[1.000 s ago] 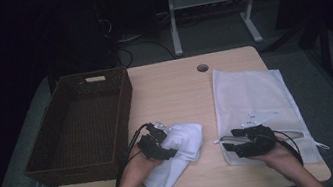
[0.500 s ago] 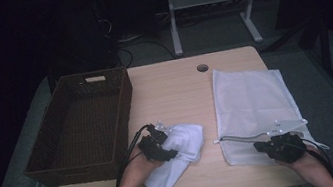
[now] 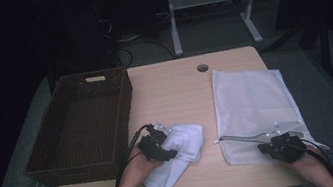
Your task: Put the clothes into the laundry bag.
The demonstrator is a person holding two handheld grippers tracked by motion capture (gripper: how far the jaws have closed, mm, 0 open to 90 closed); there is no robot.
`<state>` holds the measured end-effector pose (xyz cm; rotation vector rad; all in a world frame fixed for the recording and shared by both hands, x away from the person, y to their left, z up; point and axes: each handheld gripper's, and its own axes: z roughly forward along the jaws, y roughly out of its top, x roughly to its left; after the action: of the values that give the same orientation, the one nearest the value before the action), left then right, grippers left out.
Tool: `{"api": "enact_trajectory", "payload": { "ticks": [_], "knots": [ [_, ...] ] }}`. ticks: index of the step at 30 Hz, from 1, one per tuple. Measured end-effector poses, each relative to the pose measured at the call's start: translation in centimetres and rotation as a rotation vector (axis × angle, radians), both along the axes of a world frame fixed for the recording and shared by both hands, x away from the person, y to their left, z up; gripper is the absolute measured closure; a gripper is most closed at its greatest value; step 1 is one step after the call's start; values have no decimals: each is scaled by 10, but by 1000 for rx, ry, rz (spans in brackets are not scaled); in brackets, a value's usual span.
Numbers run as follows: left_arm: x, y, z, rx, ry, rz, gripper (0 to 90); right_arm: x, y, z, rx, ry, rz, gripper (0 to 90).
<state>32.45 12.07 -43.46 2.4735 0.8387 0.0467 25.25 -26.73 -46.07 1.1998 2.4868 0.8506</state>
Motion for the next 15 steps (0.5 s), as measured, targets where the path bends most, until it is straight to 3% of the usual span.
{"api": "enact_trajectory", "payload": {
  "ticks": [15],
  "knots": [
    [1,1,0,-9,6,-3,593,22,23,-1,15,2,1,899]
  ]
}}
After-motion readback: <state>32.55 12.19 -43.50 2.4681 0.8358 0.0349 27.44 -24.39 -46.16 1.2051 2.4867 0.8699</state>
